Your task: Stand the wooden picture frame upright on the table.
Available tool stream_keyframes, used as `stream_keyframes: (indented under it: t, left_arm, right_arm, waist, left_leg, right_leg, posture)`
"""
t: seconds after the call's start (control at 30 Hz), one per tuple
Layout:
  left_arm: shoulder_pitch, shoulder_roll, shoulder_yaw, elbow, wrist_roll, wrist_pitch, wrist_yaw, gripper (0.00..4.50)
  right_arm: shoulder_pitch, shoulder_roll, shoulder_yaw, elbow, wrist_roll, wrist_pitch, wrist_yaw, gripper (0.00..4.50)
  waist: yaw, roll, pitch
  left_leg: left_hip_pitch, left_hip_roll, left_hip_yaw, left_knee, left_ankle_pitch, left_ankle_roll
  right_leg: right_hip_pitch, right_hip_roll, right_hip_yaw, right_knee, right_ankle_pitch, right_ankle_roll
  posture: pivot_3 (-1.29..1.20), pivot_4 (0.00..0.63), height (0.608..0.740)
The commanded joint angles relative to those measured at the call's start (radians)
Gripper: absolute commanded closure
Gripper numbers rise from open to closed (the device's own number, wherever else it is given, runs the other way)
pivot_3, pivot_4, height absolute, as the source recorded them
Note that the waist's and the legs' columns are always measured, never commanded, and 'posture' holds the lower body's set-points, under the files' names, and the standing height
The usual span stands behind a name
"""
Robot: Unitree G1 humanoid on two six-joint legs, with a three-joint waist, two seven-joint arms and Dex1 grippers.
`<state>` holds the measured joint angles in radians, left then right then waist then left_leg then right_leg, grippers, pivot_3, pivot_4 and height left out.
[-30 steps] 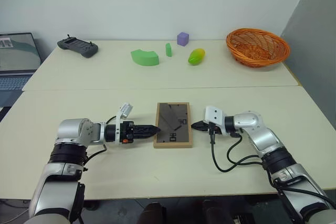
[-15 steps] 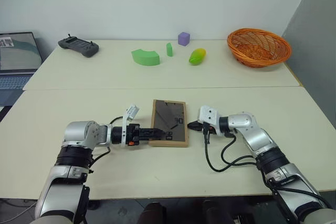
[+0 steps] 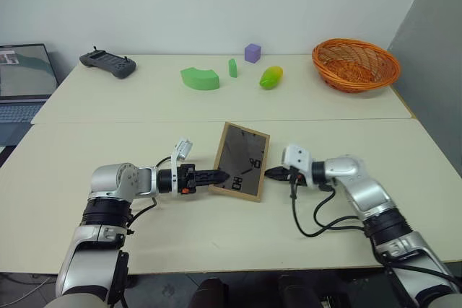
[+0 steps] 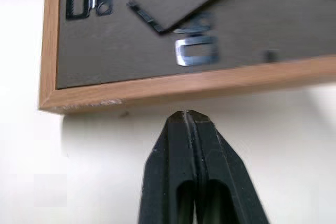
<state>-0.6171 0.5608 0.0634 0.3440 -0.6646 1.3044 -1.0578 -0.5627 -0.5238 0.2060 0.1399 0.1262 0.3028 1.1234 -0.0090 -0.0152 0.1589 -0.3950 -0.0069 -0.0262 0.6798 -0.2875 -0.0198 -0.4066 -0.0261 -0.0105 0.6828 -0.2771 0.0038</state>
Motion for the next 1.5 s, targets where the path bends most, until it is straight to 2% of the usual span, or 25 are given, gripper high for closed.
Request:
stream_keyframes:
  t: [0.03,0.17,0.27,0.37,0.43,0.57,0.8,1.0,1.33,1.5]
  left_arm:
    - [0.002,0.026,0.086,-0.114,-0.072,0.032,0.016,3.13]
    - [0.018,0.009,0.147,-0.171,-0.110,0.048,0.062,3.13]
    - [0.018,-0.018,0.189,-0.202,-0.139,0.061,0.107,3.13]
    - [0.021,-0.033,0.210,-0.231,-0.160,0.069,0.138,3.13]
    - [0.026,-0.038,0.225,-0.247,-0.177,0.076,0.154,3.13]
    - [0.021,-0.050,0.250,-0.259,-0.204,0.082,0.189,3.13]
    - [0.017,-0.050,0.269,-0.256,-0.226,0.086,0.226,3.13]
    - [0.020,-0.052,0.281,-0.253,-0.247,0.088,0.249,3.13]
    - [0.040,-0.046,0.321,-0.254,-0.287,0.113,0.293,3.13]
    - [0.040,-0.044,0.356,-0.249,-0.316,0.164,0.319,3.13]
  right_arm:
    - [-0.036,-0.030,-0.082,-0.170,0.169,0.236,0.035,3.41]
    - [-0.111,0.005,-0.123,-0.233,0.290,0.434,-0.013,2.52]
    - [-0.168,0.079,-0.120,-0.205,0.313,0.484,-0.083,1.96]
    - [-0.223,0.144,-0.117,-0.138,0.312,0.495,-0.136,1.29]
    - [-0.254,0.179,-0.097,-0.073,0.264,0.436,-0.178,0.90]
    - [-0.291,0.221,-0.081,0.012,0.248,0.399,-0.183,0.05]
    - [-0.287,0.257,-0.053,-0.045,0.290,0.400,-0.147,0.05]
    - [-0.259,0.235,-0.061,-0.138,0.353,0.452,-0.110,0.05]
    - [-0.221,0.117,-0.114,-0.133,0.362,0.450,-0.111,0.05]
    - [-0.180,0.036,-0.143,-0.121,0.344,0.385,-0.089,0.05]
  waist:
    - [0.000,0.000,0.000]
    - [-0.010,0.000,0.000]
    - [-0.015,0.000,0.000]
    - [-0.017,0.000,0.000]
    - [-0.017,0.000,0.000]
    - [-0.017,0.000,0.000]
    - [-0.020,0.000,0.000]
    - [-0.018,0.000,0.000]
    - [-0.017,0.000,0.000]
    - [-0.018,0.000,0.000]
  left_leg:
    - [0.000,0.000,0.000,0.000,0.000,0.000]
    - [0.000,0.000,-0.001,-0.001,0.000,0.000]
    - [0.000,0.000,-0.001,-0.001,0.000,0.000]
    - [-0.001,0.000,-0.001,-0.001,0.000,0.000]
    - [-0.002,0.000,-0.001,-0.001,0.000,0.000]
    - [-0.002,-0.001,0.000,-0.001,0.001,-0.001]
    - [-0.003,0.000,0.000,-0.001,0.002,-0.003]
    - [-0.004,0.000,0.000,-0.001,0.002,-0.003]
    - [-0.004,0.000,0.000,-0.001,0.001,-0.002]
    - [-0.004,0.000,0.000,-0.001,0.000,0.000]
  right_leg:
    - [0.000,0.000,0.000,0.000,0.000,0.000]
    - [-0.001,0.001,0.001,0.000,0.000,0.000]
    - [-0.001,0.001,0.000,0.000,0.000,0.000]
    - [-0.001,0.001,0.000,0.000,0.000,0.000]
    - [-0.001,0.000,0.000,-0.001,0.000,0.000]
    - [-0.003,-0.001,0.000,-0.001,0.000,0.000]
    - [-0.004,0.000,0.000,-0.001,0.000,0.000]
    - [-0.004,-0.001,0.000,-0.001,0.000,0.000]
    - [-0.004,-0.001,0.000,-0.001,0.000,0.000]
    - [-0.004,-0.001,0.000,-0.001,0.000,0.000]
  posture:
    - [0.00,0.150,0.740]
    - [0.00,0.150,0.740]
    - [0.00,0.150,0.740]
    - [0.00,0.150,0.740]
    - [0.00,0.150,0.740]
    - [0.00,0.150,0.740]
    - [0.00,0.150,0.740]
    - [0.00,0.150,0.740]
    - [0.00,0.150,0.740]
    - [0.00,0.150,0.740]
